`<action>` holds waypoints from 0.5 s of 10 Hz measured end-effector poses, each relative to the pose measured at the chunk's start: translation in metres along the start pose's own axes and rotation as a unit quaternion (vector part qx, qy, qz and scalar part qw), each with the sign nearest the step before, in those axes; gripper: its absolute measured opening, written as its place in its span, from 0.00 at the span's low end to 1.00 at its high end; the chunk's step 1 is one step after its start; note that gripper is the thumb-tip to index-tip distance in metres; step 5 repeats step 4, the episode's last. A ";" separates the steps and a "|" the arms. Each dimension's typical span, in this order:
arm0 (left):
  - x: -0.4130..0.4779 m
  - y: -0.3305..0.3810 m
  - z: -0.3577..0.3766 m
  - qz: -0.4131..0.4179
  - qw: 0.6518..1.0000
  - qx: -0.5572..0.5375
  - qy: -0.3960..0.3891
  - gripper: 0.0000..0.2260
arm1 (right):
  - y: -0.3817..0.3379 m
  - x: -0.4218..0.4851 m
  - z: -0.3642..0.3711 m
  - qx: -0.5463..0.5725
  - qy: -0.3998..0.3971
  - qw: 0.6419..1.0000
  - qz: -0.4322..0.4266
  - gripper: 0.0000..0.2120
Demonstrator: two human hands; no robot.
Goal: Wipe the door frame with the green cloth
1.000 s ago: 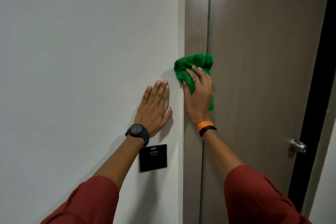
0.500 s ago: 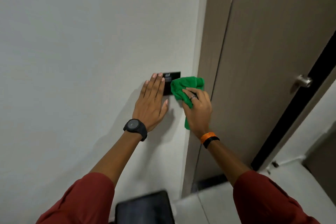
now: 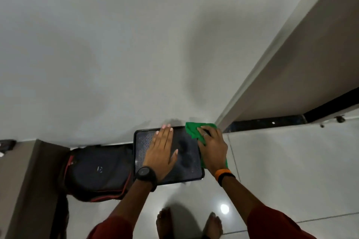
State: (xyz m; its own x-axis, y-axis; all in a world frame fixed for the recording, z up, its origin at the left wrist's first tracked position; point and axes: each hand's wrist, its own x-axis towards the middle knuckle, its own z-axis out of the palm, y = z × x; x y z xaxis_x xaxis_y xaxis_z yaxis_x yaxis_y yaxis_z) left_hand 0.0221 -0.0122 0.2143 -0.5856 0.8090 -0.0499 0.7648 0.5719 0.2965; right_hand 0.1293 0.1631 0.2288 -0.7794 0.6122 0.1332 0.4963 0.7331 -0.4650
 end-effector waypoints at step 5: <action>0.006 -0.098 0.260 -0.102 0.993 0.021 -0.052 0.34 | 0.088 -0.054 0.271 -0.127 -0.153 0.980 -0.013 0.32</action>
